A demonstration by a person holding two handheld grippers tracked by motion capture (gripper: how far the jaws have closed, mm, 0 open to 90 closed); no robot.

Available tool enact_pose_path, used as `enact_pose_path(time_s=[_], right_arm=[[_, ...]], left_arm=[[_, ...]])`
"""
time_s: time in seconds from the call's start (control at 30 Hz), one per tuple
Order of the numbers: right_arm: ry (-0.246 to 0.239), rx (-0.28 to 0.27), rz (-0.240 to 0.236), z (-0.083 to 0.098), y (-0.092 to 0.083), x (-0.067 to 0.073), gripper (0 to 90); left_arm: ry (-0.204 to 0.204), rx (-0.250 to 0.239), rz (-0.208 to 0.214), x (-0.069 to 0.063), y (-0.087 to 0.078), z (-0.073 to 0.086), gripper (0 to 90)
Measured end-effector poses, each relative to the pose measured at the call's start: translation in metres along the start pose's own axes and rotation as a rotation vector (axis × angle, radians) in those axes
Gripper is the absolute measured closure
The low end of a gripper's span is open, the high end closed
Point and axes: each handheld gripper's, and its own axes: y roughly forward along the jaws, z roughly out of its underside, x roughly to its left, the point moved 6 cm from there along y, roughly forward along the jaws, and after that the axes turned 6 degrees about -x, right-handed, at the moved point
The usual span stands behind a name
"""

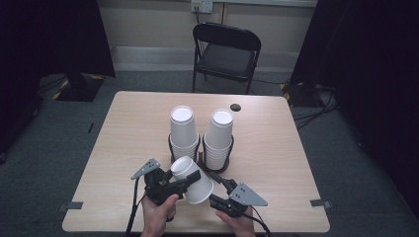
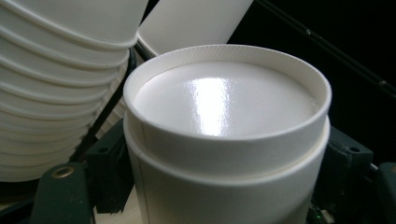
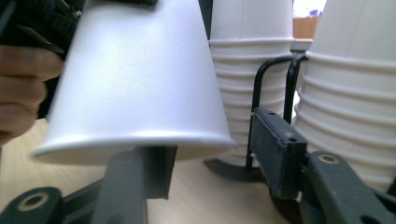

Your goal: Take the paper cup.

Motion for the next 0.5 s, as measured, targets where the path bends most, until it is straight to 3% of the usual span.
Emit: enact_pose_path(time_s=[0.17, 0.3, 0.5], right_arm=[[-0.050, -0.013, -0.029, -0.0026, 0.0095, 0.0036, 60.5], [-0.083, -0.046, -0.018, -0.0069, 0.0107, 0.0031, 69.5], [-0.089, -0.074, -0.011, -0.0091, 0.0077, 0.0005, 78.1]], left_arm=[[0.014, 0.009, 0.030, -0.0085, 0.0029, 0.0001, 20.9], [0.023, 0.023, 0.046, -0.0106, 0.0050, 0.0025, 20.5], [0.059, 0.052, 0.041, -0.0097, 0.0050, 0.0019, 17.3]])
